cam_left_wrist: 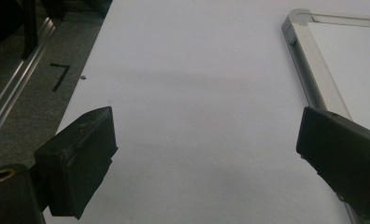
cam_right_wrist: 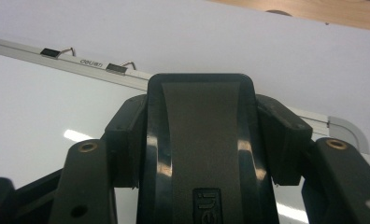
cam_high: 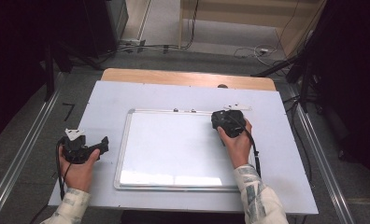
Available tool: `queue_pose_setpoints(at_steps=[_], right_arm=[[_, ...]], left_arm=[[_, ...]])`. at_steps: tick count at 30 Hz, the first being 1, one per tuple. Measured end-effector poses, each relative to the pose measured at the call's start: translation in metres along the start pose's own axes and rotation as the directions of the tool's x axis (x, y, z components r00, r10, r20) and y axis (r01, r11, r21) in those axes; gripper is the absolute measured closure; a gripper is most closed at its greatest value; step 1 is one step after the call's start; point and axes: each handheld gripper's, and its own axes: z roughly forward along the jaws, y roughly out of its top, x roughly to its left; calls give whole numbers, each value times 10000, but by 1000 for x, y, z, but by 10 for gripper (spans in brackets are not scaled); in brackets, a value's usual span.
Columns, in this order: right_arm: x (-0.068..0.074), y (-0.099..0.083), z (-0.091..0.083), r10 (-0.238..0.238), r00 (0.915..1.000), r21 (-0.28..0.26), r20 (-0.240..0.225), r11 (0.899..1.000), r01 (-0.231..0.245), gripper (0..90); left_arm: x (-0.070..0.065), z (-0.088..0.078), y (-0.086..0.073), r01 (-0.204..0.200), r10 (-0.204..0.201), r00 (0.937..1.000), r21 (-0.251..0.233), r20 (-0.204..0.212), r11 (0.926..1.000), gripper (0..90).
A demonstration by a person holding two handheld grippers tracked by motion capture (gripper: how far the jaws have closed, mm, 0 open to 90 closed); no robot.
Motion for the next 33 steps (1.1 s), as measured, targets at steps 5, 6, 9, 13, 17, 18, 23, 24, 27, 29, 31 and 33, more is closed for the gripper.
queue_pose_setpoints(at_steps=[5, 6, 9, 13, 17, 18, 23, 24, 27, 29, 31, 33], right_arm=[[-5, -1, -10, 106, 9999, -77, 98, 9999, -106, 386], [-7, -2, -11, 159, 9998, -73, 142, 9998, -158, 386], [-12, -3, -15, 246, 9994, -143, 246, 9996, -242, 386], [-17, -5, -18, 357, 9988, -154, 327, 9993, -352, 386], [-19, -6, -20, 366, 9985, -138, 401, 9993, -361, 386], [-20, -7, -21, 378, 9985, -146, 407, 9992, -373, 386], [-21, -7, -22, 379, 9985, -154, 389, 9992, -373, 386], [-21, -8, -22, 384, 9985, -140, 389, 9992, -379, 386], [-21, -8, -22, 409, 9983, -135, 408, 9991, -404, 386], [-22, -8, -22, 456, 9979, -140, 461, 9989, -450, 386], [-23, -8, -21, 511, 9973, -151, 527, 9986, -503, 385], [-24, -8, -20, 560, 9964, -144, 633, 9984, -552, 386]], left_arm=[[-2, 1, 0, -15, 15, 10000, -3, 32, 10000, 52], [-2, 1, 1, -35, 35, 10000, 10, 37, 10000, 52], [-2, 2, 1, -66, 65, 10000, 34, 45, 10000, 52], [-3, 2, 1, -66, 66, 10000, 35, 49, 10000, 52], [-4, 3, 1, -82, 81, 9999, 39, 60, 10000, 52], [-4, 3, 1, -95, 95, 9999, 52, 55, 9999, 52], [-5, 3, 0, -148, 147, 9999, 95, 44, 9998, 52], [-5, 3, 0, -184, 184, 9998, 115, 48, 9998, 52], [-6, 3, 0, -168, 167, 9999, 118, 42, 9998, 52], [-6, 4, 0, -165, 165, 9999, 119, 53, 9998, 52], [-6, 4, 1, -171, 170, 9998, 114, 54, 9998, 52], [-6, 4, 1, -170, 169, 9998, 126, 72, 9998, 52]])
